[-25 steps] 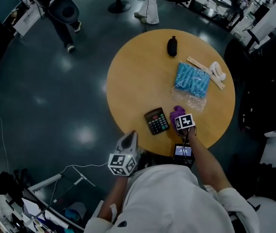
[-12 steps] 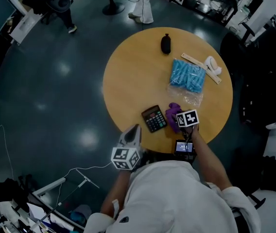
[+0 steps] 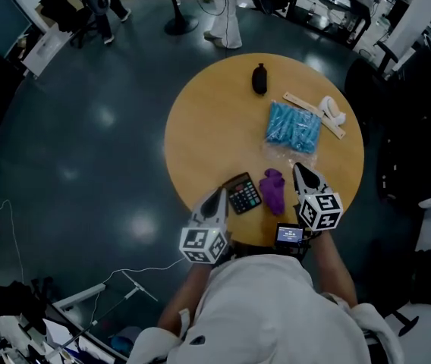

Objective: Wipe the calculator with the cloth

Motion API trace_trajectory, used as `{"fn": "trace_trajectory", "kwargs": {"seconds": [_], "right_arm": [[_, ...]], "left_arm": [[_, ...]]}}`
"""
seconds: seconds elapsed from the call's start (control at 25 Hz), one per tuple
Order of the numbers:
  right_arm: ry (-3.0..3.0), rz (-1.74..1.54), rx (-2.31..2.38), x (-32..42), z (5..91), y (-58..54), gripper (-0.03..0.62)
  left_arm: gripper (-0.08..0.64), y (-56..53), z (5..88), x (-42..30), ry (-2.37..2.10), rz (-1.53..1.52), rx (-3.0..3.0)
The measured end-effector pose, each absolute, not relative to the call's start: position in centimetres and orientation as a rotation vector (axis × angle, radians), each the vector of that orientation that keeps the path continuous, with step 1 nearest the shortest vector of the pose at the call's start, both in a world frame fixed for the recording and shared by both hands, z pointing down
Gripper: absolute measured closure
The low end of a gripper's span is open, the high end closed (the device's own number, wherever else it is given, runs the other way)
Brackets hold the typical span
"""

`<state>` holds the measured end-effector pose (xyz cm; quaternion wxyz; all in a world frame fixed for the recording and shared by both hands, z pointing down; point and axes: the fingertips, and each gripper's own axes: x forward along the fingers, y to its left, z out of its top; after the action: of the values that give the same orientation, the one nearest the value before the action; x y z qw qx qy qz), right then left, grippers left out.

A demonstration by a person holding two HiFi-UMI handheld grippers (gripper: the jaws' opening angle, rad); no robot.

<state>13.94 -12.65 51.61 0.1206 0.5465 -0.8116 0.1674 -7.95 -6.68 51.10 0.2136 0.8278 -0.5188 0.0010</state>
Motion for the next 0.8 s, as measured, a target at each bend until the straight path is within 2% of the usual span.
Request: {"fn": "trace_trajectory", "kwargs": {"seconds": [0.12,0.28,0.48,0.8], "right_arm": [[-2.377,0.163,1.686,14.6,47.1,-11.7,0.568],[-2.441,-0.008,1.805,14.7,42.1,-9.5,0.568],[-2.408,0.086,1.839,14.8,45.6,-6.7,0.571],[-2.433,0.188,1.744,13.1,48.1,-4.0,0.575]], "left_arm": [[0.552,-7.3,49.1,-7.4,-1.452,-0.01,2.348],[0.552,-7.0,45.5,-8.0,-1.533,-0.062,2.412],[0.552,-5.5,46.4,-8.6,-1.673,-0.036,2.383],[0.552,-4.2,48.0,-7.3,-1.615,-0.048,2.347]]}}
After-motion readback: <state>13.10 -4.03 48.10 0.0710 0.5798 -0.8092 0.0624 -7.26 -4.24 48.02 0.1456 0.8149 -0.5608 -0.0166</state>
